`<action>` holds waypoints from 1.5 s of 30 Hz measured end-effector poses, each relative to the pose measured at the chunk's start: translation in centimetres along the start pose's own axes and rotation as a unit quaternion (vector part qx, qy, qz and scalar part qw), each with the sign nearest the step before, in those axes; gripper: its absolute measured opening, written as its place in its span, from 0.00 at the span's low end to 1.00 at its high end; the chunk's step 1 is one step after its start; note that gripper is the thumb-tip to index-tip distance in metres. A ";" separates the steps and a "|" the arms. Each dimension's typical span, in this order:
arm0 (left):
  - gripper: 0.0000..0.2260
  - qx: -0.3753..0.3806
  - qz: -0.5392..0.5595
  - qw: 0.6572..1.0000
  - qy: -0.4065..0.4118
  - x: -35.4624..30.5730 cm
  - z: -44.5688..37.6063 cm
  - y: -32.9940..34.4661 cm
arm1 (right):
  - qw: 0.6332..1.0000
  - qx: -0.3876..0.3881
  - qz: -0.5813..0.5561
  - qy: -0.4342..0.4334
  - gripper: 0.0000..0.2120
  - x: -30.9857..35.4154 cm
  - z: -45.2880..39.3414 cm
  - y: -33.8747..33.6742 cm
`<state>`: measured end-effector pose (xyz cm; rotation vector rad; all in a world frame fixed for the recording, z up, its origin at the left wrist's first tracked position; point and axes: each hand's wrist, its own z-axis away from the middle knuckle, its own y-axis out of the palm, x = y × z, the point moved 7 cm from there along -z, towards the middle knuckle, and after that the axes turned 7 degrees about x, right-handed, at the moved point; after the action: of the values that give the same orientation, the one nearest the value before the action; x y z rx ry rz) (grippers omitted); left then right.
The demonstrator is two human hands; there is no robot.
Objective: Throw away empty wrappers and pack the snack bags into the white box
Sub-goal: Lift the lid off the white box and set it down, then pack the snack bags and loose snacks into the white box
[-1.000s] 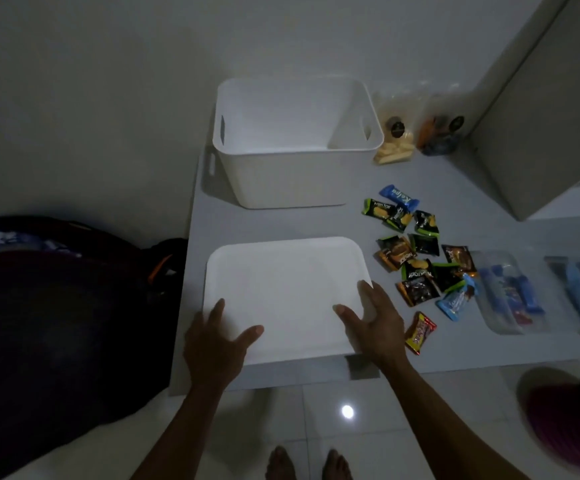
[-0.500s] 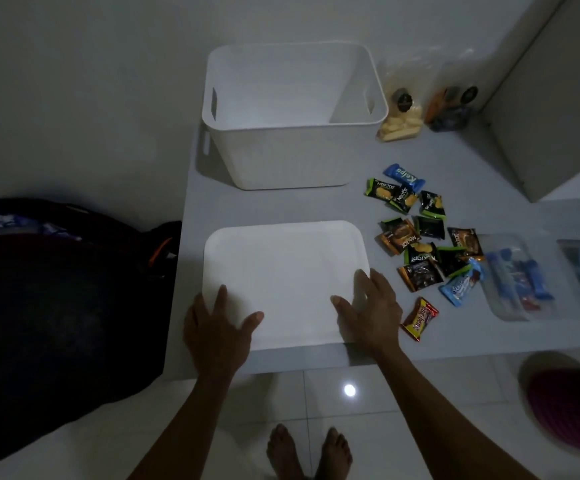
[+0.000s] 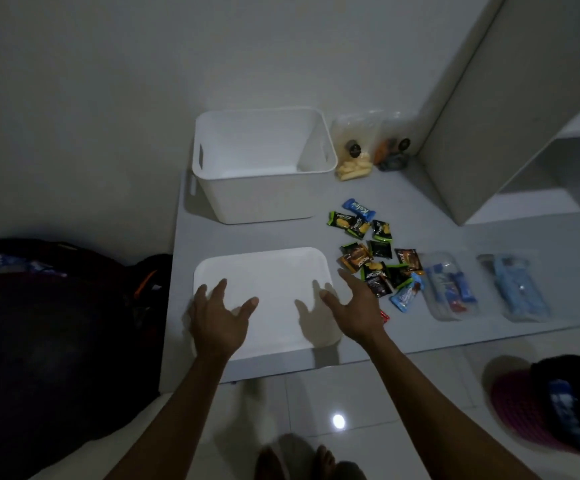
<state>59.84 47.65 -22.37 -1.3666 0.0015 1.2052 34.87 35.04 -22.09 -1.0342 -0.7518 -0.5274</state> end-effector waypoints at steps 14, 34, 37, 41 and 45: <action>0.23 0.021 0.140 0.961 0.236 -28.2 -4.7 4.7 | 0.989 -0.119 -0.034 -0.087 0.21 3.8 -9.0 -22.1; 0.31 -0.064 0.139 0.986 0.059 -40.7 -30.4 15.5 | 0.987 -0.137 0.035 -0.073 0.15 1.5 -42.4 -32.6; 0.30 -0.065 0.152 0.985 0.047 -40.5 -31.8 16.5 | 0.987 -0.143 0.004 -0.073 0.16 0.3 -44.2 -32.2; 0.27 -0.074 0.194 0.978 0.023 -40.2 -32.4 16.9 | 0.985 -0.150 -0.010 -0.089 0.17 0.0 -44.9 -32.1; 0.23 -0.102 0.180 0.978 0.039 -40.4 -32.2 16.2 | 0.985 -0.139 -0.021 -0.101 0.19 0.2 -44.5 -32.4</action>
<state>51.01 -5.63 -18.61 -1.6411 0.1935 1.4824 25.60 -19.03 -17.14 -1.3481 -0.8969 -0.5798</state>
